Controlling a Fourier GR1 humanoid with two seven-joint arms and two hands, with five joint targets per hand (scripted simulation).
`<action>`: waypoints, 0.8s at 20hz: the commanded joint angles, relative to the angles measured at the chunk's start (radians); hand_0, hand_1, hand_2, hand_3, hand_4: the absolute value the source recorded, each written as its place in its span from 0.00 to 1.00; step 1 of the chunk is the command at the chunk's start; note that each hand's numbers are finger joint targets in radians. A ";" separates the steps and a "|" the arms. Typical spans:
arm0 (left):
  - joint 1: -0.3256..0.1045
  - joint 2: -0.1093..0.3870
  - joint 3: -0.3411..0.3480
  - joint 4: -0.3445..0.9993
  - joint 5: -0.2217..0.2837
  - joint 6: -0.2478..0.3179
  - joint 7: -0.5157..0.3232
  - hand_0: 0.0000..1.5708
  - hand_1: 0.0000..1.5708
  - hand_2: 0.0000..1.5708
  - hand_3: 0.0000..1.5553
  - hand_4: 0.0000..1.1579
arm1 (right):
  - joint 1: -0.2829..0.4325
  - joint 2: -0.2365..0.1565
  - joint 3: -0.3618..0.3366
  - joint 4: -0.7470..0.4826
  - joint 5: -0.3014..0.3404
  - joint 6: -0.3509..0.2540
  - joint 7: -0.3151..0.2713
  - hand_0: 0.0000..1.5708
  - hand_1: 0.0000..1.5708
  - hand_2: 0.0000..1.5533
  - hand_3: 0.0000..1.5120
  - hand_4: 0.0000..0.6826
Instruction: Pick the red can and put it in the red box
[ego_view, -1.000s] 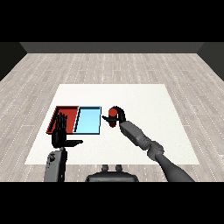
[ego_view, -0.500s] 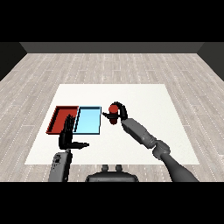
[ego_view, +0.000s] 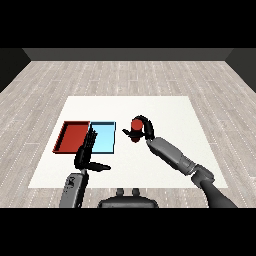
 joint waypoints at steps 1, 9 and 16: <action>-0.021 -0.007 -0.048 -0.031 -0.007 0.030 0.066 0.00 0.00 0.00 0.00 0.00 | 0.084 -0.114 0.023 -0.258 0.068 -0.096 0.100 0.97 0.97 0.94 0.92 0.83; -0.156 -0.007 -0.170 0.027 -0.061 0.163 0.193 0.00 0.00 0.00 0.00 0.00 | 0.220 -0.210 -0.056 -0.473 0.181 -0.120 0.105 0.95 0.95 0.93 0.93 0.87; -0.291 -0.007 -0.262 0.135 -0.066 0.284 0.245 0.00 0.00 0.00 0.00 0.00 | 0.257 -0.247 -0.122 -0.605 0.272 -0.078 0.215 0.96 0.96 0.95 0.92 0.86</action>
